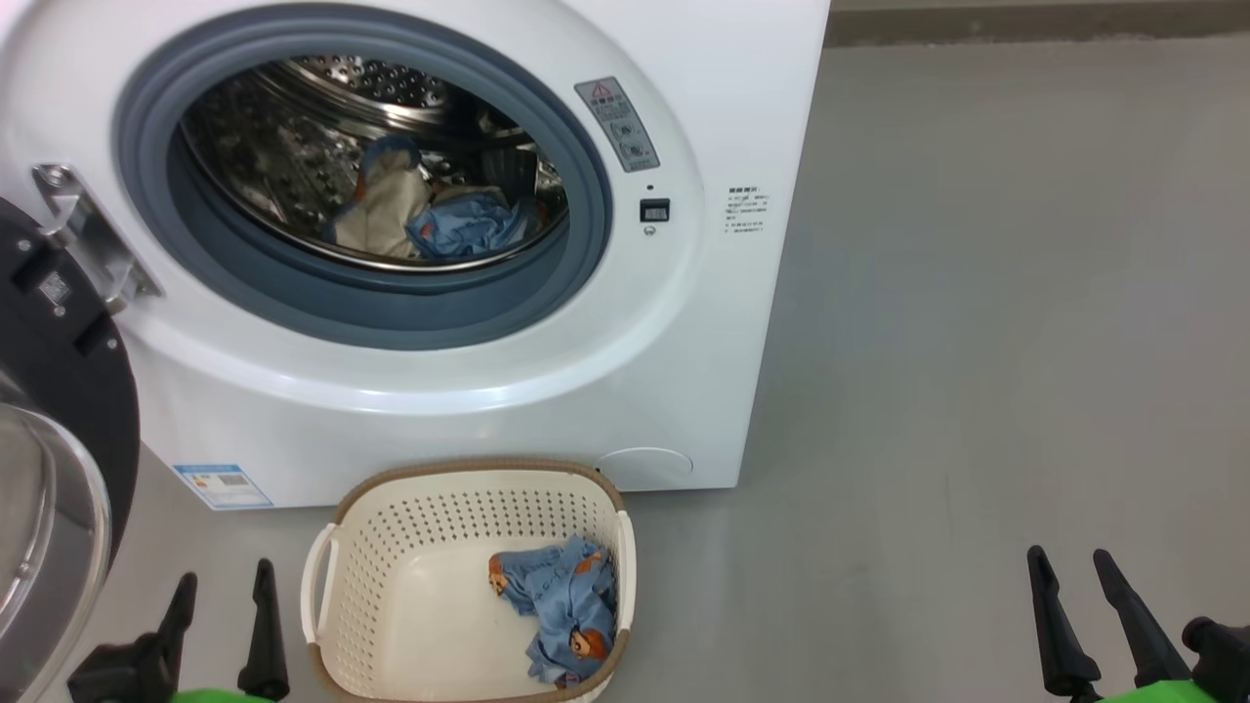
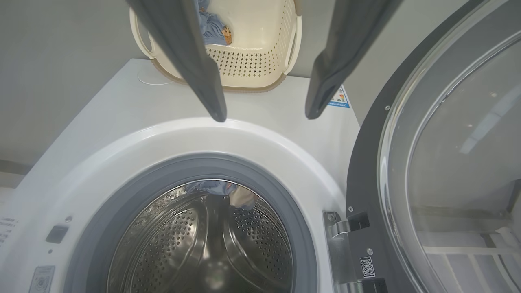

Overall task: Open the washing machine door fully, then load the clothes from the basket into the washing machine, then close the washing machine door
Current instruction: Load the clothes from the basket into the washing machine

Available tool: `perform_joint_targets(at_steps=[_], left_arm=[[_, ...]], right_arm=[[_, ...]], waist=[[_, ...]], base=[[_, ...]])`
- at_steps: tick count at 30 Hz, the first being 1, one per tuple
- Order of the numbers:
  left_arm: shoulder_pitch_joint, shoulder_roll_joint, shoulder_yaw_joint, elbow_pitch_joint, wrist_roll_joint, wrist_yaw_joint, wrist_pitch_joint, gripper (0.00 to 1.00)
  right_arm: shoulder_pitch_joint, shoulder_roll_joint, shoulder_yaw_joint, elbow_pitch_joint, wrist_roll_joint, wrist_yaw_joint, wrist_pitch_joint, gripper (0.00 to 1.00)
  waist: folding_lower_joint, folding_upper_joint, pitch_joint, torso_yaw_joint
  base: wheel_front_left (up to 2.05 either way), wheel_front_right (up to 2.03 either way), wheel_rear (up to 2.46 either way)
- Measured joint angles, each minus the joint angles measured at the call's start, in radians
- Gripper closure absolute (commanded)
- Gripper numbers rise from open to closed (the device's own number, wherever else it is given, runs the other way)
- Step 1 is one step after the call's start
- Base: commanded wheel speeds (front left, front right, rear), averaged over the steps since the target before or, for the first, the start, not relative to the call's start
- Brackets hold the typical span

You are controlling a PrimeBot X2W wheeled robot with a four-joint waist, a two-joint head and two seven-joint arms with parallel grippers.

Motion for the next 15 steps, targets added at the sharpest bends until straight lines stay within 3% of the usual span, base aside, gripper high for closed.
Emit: perform_joint_targets(at_steps=[15], left_arm=[[0.073, -0.009, 0.020, -0.075, 0.016, 0.000, 0.000, 0.00]], right_arm=[[0.028, 0.004, -0.022, -0.009, -0.006, 0.000, 0.000, 0.00]], waist=[[0.0000, 0.0000, -0.018, 0.010]], base=[[0.00, 0.00, 0.00]])
